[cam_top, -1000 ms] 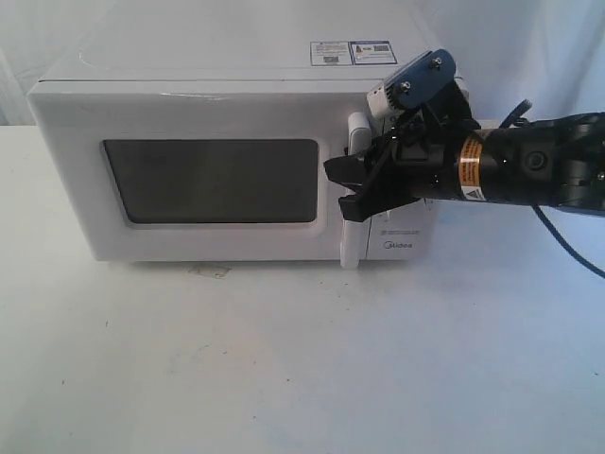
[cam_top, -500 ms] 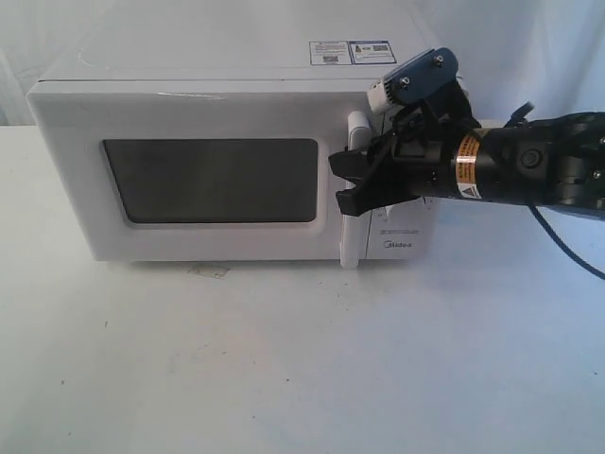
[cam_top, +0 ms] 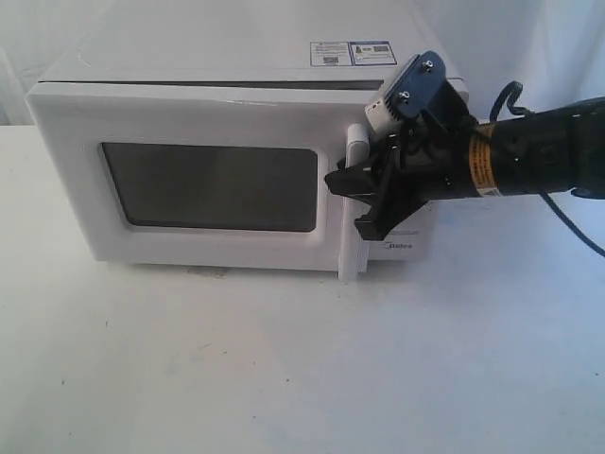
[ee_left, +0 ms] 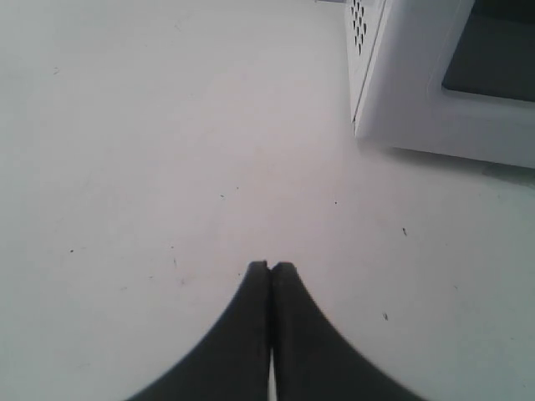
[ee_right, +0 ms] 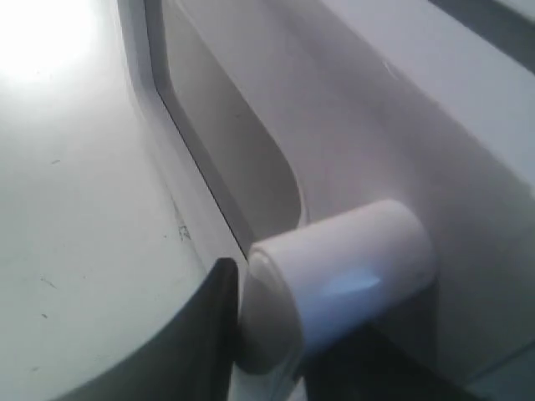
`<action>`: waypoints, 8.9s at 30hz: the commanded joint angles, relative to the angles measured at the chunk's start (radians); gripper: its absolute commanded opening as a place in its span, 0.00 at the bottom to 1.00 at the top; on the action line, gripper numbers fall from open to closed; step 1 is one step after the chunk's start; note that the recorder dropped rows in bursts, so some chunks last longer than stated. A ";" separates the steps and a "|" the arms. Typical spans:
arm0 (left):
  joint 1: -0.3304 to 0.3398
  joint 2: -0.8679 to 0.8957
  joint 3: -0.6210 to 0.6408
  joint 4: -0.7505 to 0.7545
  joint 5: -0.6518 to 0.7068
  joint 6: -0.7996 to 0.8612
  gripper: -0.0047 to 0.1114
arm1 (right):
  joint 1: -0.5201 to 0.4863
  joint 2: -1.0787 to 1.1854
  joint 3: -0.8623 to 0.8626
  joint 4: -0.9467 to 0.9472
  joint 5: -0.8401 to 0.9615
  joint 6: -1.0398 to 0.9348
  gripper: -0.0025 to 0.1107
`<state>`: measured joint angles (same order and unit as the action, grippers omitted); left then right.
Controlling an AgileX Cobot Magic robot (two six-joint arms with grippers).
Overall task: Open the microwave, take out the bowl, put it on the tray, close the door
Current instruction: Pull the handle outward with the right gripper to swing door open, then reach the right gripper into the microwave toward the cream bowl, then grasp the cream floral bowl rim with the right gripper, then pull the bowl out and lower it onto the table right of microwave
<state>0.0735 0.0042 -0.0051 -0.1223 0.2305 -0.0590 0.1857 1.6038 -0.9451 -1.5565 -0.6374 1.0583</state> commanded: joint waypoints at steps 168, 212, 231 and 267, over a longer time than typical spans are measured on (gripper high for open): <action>-0.005 -0.004 0.005 -0.005 0.001 -0.003 0.04 | 0.522 0.483 -0.522 0.098 0.912 -0.529 0.46; -0.005 -0.004 0.005 -0.005 0.001 -0.003 0.04 | 0.653 0.477 -0.588 0.354 1.022 -0.512 0.02; -0.005 -0.004 0.005 -0.005 0.001 -0.003 0.04 | 0.741 -0.036 -0.129 1.000 1.509 -0.627 0.02; -0.005 -0.004 0.005 -0.005 0.001 -0.003 0.04 | 0.671 -0.172 0.362 0.530 1.243 -0.047 0.02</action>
<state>0.0735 0.0042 -0.0051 -0.1198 0.2305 -0.0590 0.8604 1.4169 -0.5955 -0.9939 0.5926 0.9963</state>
